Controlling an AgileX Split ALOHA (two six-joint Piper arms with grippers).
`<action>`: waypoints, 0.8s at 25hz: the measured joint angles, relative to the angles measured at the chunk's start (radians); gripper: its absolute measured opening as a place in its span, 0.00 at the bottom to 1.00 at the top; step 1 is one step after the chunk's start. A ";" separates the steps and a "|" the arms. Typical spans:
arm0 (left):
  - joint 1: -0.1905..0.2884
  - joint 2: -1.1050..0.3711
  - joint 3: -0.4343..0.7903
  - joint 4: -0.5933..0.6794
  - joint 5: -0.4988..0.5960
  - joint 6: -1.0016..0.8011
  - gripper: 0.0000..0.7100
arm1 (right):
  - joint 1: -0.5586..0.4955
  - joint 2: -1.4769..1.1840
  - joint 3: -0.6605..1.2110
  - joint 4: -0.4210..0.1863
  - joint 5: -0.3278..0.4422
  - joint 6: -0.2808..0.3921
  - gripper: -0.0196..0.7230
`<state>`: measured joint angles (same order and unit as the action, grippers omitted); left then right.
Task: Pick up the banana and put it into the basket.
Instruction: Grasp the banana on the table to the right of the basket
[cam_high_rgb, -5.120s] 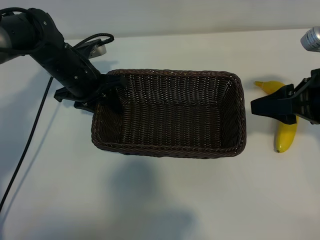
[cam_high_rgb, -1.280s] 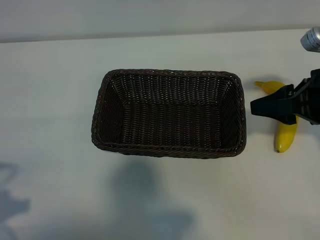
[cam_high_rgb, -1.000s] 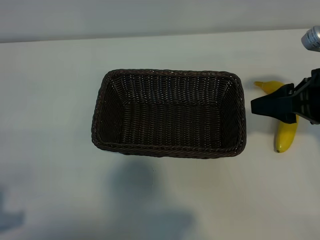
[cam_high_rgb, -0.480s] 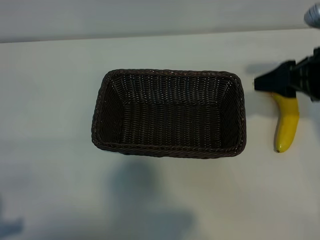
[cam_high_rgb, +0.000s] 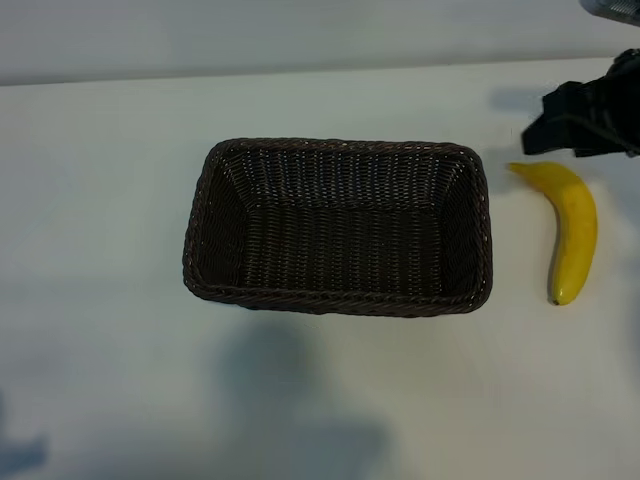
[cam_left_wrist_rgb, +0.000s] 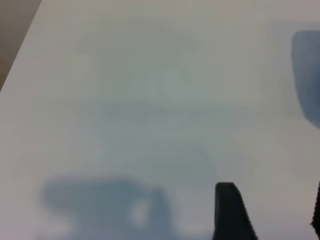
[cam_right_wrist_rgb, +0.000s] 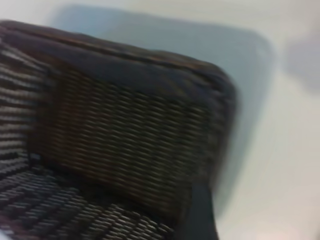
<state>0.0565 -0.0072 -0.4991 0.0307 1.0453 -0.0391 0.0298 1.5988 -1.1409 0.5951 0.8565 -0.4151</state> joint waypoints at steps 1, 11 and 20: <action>0.000 0.000 0.001 -0.001 0.000 0.000 0.61 | 0.000 0.011 -0.022 -0.064 0.023 0.053 0.83; 0.000 0.000 0.001 -0.001 0.000 0.000 0.61 | 0.051 0.020 -0.063 -0.484 0.199 0.415 0.83; 0.000 0.000 0.001 -0.001 0.000 -0.001 0.61 | 0.140 0.031 -0.064 -0.585 0.135 0.509 0.83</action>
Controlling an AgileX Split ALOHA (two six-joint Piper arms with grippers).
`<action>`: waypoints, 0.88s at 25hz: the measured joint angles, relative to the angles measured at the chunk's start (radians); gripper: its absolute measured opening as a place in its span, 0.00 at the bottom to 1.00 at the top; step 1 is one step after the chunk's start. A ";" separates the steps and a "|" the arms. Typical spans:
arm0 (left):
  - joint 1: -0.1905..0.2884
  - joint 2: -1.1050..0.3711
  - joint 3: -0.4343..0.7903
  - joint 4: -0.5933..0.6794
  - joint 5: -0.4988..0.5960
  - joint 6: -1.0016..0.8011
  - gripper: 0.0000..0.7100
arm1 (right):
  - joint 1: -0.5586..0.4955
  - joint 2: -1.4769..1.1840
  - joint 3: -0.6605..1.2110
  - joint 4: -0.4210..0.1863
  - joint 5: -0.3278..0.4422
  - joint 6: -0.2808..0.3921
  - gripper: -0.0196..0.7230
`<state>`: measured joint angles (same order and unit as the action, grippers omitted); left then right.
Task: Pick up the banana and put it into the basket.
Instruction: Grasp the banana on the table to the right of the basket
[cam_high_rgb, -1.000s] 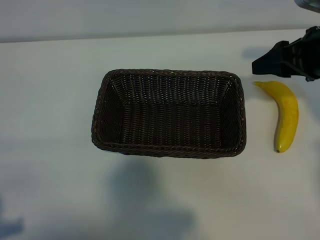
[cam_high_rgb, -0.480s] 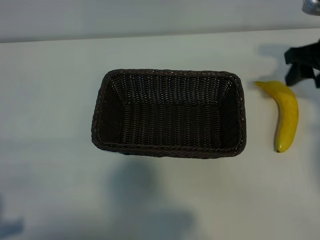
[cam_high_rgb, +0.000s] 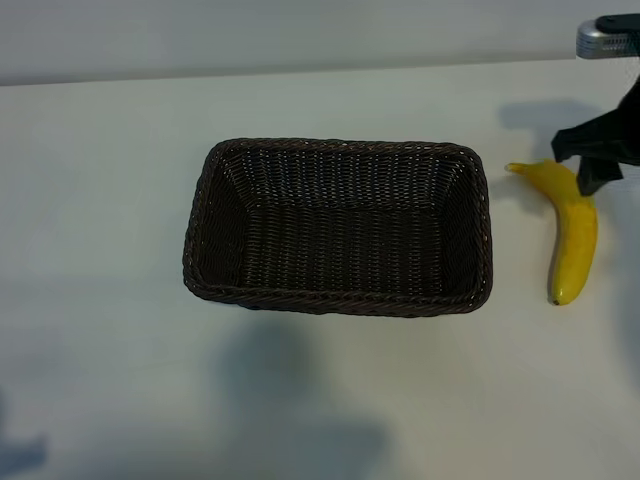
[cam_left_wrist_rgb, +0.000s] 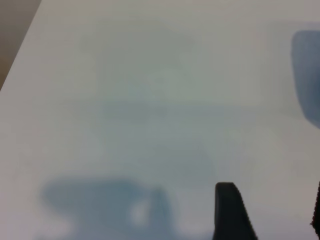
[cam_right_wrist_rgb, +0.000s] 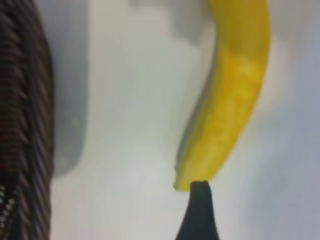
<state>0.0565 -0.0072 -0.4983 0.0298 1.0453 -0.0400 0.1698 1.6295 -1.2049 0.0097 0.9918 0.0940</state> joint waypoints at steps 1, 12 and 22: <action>0.000 0.000 0.000 0.000 0.000 0.000 0.61 | 0.001 0.007 0.000 -0.001 -0.009 0.000 0.83; 0.000 0.000 0.000 0.000 0.000 0.000 0.61 | 0.001 0.180 0.000 -0.035 -0.141 0.002 0.83; 0.000 0.000 0.000 0.000 0.000 0.000 0.61 | 0.001 0.258 0.000 -0.073 -0.213 0.014 0.83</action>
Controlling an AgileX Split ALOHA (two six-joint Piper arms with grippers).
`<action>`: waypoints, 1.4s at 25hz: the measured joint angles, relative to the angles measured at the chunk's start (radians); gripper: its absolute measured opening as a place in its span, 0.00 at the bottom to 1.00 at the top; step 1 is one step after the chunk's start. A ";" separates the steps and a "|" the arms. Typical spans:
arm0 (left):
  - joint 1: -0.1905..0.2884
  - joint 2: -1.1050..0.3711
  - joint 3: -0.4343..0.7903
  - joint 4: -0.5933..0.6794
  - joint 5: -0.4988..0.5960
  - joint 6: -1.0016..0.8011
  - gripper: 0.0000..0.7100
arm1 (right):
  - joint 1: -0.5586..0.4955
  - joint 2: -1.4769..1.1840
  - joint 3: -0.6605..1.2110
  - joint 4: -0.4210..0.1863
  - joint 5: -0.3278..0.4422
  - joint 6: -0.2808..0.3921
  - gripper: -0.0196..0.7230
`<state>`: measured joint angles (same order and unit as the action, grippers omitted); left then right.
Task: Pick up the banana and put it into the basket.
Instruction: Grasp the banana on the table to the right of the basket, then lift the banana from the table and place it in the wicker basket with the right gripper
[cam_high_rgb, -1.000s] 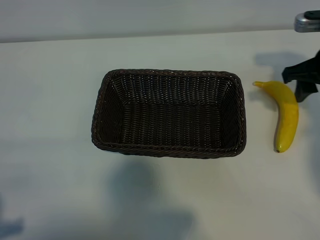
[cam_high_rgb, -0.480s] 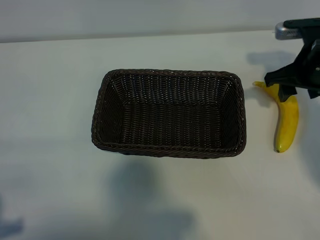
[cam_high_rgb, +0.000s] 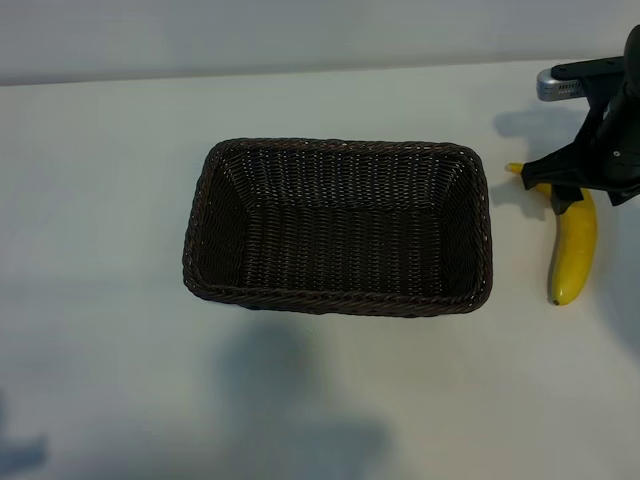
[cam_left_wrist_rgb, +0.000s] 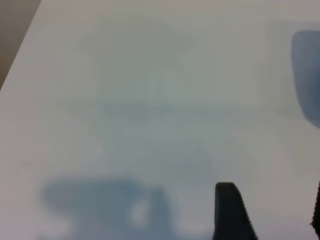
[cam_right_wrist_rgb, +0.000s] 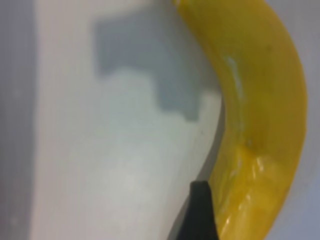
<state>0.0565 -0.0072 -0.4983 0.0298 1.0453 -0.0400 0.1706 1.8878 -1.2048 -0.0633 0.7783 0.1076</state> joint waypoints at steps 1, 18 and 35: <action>0.000 0.000 0.000 0.000 0.000 0.000 0.61 | 0.000 0.004 0.000 -0.003 -0.007 0.000 0.83; 0.000 0.000 0.000 0.000 0.000 0.000 0.61 | 0.000 0.111 0.000 -0.015 -0.067 0.004 0.83; 0.000 0.000 0.000 0.000 0.000 0.000 0.61 | 0.000 0.091 0.000 -0.029 -0.038 0.032 0.61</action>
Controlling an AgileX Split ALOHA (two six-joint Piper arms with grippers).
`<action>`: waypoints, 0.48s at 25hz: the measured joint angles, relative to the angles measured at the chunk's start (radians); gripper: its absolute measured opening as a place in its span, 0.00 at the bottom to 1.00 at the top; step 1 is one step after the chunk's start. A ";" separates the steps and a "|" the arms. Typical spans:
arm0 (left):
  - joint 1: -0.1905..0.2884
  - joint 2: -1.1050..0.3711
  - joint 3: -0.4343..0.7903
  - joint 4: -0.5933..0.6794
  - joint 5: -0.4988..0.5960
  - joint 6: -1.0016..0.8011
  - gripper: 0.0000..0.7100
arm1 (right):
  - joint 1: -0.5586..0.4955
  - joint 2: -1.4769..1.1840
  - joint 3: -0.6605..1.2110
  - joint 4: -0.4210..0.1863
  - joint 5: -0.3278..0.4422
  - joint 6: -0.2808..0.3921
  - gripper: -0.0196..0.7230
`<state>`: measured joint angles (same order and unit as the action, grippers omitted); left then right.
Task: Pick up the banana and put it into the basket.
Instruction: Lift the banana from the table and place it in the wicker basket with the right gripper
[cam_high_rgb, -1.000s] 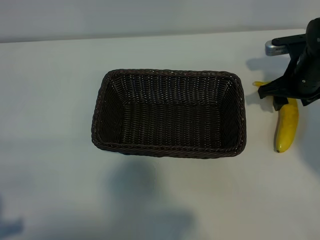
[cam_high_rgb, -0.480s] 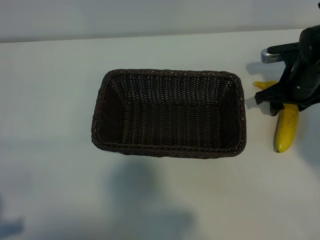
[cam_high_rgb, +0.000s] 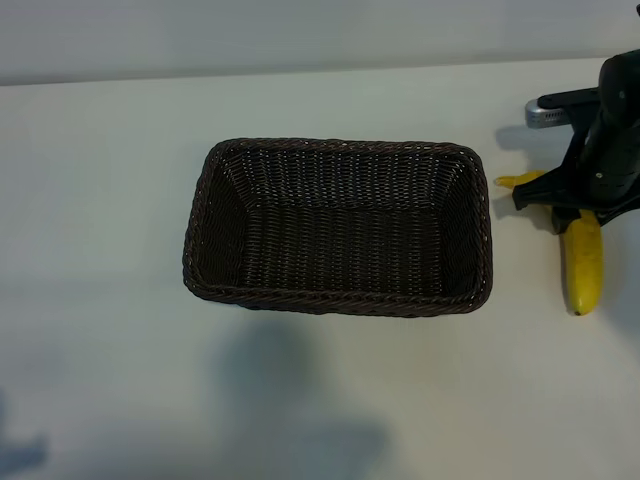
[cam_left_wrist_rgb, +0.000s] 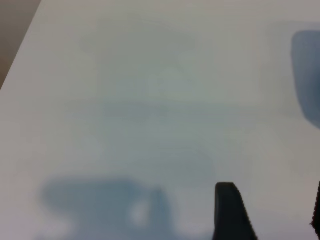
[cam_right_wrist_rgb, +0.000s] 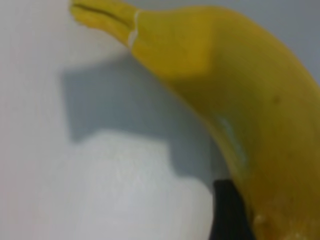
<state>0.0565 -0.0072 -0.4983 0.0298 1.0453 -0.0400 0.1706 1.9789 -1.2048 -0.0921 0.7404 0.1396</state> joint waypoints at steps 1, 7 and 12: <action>0.000 0.000 0.000 0.000 0.000 0.000 0.61 | 0.000 -0.016 0.000 -0.002 0.007 0.002 0.61; 0.000 0.000 0.000 0.000 0.000 0.001 0.61 | -0.006 -0.124 -0.010 -0.010 0.089 0.003 0.61; 0.000 0.000 0.000 0.000 0.000 0.000 0.61 | -0.009 -0.151 -0.125 -0.013 0.242 -0.027 0.61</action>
<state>0.0565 -0.0072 -0.4983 0.0298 1.0453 -0.0399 0.1619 1.8277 -1.3300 -0.1052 0.9827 0.1128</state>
